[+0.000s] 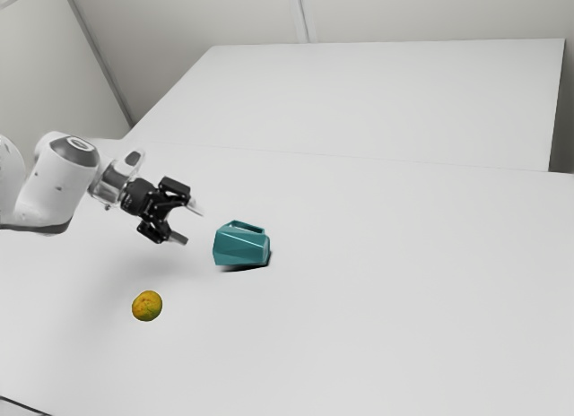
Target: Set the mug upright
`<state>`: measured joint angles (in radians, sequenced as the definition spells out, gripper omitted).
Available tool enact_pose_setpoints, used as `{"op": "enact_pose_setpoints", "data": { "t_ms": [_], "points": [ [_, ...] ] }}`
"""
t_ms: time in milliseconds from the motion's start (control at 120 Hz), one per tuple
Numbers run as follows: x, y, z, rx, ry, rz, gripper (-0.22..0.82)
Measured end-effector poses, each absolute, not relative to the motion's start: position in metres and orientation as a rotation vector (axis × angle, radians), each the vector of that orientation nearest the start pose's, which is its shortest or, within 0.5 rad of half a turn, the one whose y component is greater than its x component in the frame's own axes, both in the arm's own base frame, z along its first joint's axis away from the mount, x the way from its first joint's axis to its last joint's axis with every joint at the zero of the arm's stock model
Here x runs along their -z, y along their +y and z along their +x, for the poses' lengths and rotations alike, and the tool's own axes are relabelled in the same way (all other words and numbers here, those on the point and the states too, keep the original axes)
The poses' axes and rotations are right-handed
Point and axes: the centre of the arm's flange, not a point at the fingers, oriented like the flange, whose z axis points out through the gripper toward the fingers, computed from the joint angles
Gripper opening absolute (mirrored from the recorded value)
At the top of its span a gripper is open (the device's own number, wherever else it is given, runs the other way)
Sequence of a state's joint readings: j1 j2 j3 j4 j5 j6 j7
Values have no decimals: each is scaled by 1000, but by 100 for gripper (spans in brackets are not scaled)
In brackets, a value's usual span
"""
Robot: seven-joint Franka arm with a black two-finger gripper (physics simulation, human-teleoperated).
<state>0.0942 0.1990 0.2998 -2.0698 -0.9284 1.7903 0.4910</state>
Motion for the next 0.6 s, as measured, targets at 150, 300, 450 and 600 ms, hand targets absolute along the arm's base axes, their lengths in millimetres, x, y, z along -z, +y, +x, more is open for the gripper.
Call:
{"op": "enact_pose_setpoints", "data": {
  "t_ms": [150, 300, 450, 600],
  "points": [
    [-301, 143, 537, -60, 390, 2132, 60],
    [-276, 135, 539, -129, 377, 2067, 60],
    [-272, 119, 541, -170, 311, 2038, 60],
    [-272, 99, 545, -188, 235, 2023, 59]
  ]
}}
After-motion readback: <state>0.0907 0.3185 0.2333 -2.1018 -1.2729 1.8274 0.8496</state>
